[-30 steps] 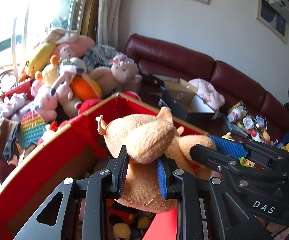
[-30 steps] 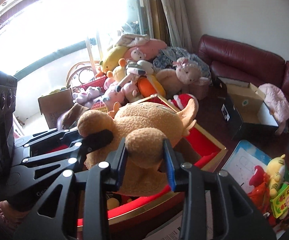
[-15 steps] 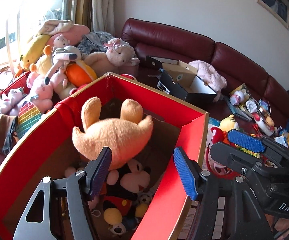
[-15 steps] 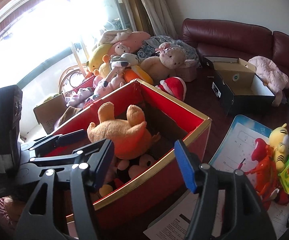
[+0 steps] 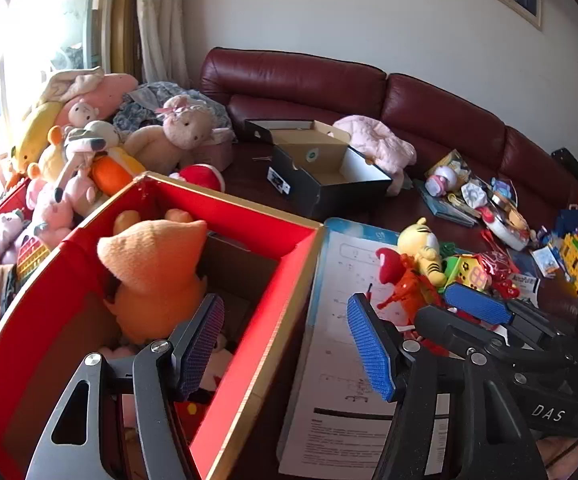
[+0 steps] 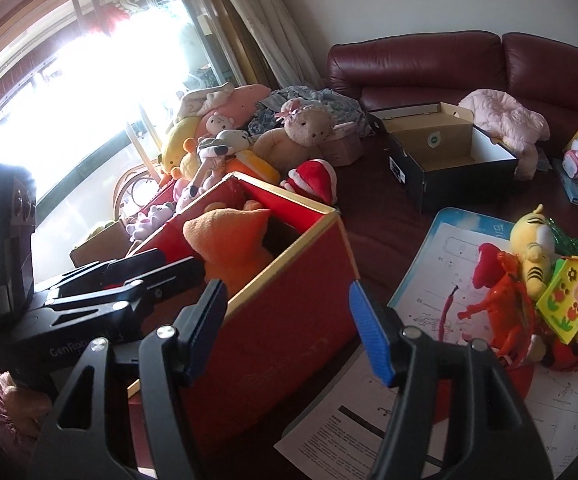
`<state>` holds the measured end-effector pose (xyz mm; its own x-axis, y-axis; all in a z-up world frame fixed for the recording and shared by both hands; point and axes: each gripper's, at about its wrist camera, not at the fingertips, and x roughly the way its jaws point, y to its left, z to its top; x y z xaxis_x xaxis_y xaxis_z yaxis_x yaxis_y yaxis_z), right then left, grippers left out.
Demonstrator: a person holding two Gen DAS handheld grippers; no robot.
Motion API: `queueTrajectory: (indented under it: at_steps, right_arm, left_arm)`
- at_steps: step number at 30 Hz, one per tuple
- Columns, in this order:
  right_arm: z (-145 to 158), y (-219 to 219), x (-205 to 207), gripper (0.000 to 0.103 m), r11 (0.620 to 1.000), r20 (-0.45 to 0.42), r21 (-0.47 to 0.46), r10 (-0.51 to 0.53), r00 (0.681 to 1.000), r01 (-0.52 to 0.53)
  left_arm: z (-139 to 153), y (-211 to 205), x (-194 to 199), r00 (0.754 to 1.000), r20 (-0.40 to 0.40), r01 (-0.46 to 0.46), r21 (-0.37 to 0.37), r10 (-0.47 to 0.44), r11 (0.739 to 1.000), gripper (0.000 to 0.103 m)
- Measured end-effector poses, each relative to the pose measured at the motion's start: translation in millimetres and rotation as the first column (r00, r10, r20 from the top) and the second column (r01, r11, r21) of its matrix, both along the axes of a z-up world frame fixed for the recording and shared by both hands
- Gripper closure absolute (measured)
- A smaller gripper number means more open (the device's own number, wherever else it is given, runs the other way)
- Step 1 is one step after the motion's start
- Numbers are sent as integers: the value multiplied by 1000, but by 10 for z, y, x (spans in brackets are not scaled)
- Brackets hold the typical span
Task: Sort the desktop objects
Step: 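Move both tools back over the red headband on the sheet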
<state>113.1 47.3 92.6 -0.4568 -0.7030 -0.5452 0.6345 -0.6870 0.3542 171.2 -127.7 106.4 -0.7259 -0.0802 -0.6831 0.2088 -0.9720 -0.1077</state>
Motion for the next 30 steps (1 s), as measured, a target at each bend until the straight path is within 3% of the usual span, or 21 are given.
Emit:
queueTrajectory:
  at_steps: [8, 16, 23, 30]
  right_arm:
    - [-519, 1070, -132, 36, 980, 126, -26, -193, 973, 198]
    - [-1262, 2073, -180, 34, 902, 312, 29, -417, 854, 430]
    - [-1560, 2049, -318, 34, 898, 360, 97, -434, 826, 430]
    - [-1805, 1873, -518, 34, 911, 385, 139, -411, 826, 388]
  left_arm:
    - [-288, 568, -348, 990, 87, 113, -14, -111, 993, 38]
    - [-925, 1047, -652, 948, 227, 229, -4, -222, 973, 38]
    - [-1545, 1178, -895, 913, 333, 244, 19, -236, 970, 38]
    - [-1957, 990, -1236, 895, 398, 189, 69, -201, 980, 38]
